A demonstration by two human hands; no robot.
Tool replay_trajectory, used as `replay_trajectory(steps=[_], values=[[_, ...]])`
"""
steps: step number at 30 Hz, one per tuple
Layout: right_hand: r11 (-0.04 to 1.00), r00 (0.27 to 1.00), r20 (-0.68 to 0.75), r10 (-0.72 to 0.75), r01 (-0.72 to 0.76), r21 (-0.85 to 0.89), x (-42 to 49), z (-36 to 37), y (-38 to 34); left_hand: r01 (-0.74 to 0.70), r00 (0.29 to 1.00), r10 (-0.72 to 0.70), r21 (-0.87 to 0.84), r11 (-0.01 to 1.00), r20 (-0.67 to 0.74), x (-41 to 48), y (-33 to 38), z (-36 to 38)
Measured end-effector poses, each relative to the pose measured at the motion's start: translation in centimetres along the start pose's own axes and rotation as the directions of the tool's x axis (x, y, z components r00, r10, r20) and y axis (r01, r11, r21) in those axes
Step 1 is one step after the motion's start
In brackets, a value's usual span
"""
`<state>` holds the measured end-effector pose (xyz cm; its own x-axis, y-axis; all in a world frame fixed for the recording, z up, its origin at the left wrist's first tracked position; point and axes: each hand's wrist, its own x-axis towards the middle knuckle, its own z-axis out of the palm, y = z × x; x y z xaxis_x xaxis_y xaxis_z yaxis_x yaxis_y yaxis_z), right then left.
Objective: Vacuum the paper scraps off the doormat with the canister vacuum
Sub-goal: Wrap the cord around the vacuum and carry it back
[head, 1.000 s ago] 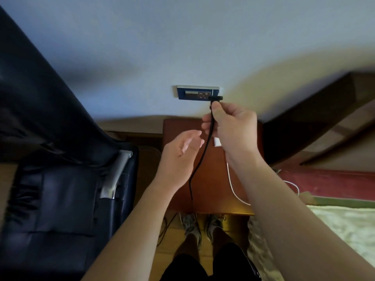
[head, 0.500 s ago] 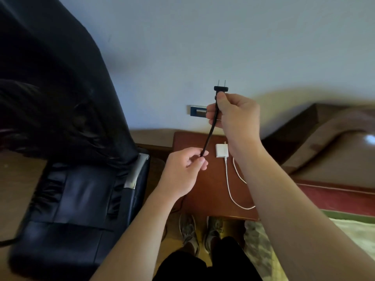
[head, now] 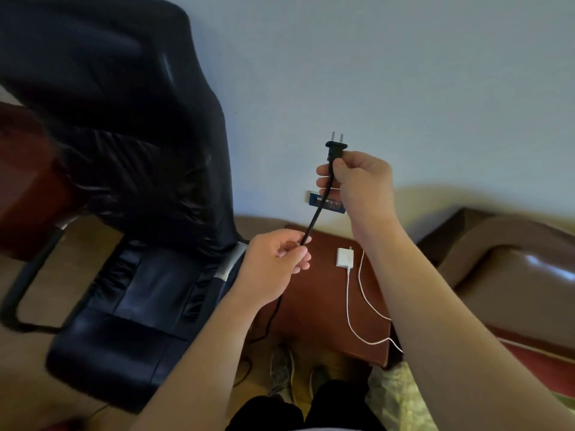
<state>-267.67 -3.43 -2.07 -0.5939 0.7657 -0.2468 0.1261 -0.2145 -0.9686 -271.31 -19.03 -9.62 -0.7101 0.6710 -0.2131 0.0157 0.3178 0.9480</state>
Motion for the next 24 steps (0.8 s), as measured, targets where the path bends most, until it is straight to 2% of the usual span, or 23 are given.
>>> replay_trajectory(steps=[13, 20, 24], values=[[0.998, 0.965, 0.255, -0.055, 0.062, -0.019, -5.8, -0.5, -3.6, 0.042, 0.967, -0.053, -0.050, 0.998, -0.249, -8.8, 3.9, 0.9], [0.996, 0.898, 0.433, -0.076, 0.088, -0.007, -10.6, 2.9, -5.1, 0.052, 0.913, -0.087, -0.098, 0.994, -0.399, -14.9, 4.4, -1.8], [0.996, 0.835, 0.545, -0.075, 0.093, -0.005, -13.6, 6.1, -4.9, 0.039, 0.862, -0.079, -0.091, 0.995, -0.501, -18.7, 4.1, -4.0]])
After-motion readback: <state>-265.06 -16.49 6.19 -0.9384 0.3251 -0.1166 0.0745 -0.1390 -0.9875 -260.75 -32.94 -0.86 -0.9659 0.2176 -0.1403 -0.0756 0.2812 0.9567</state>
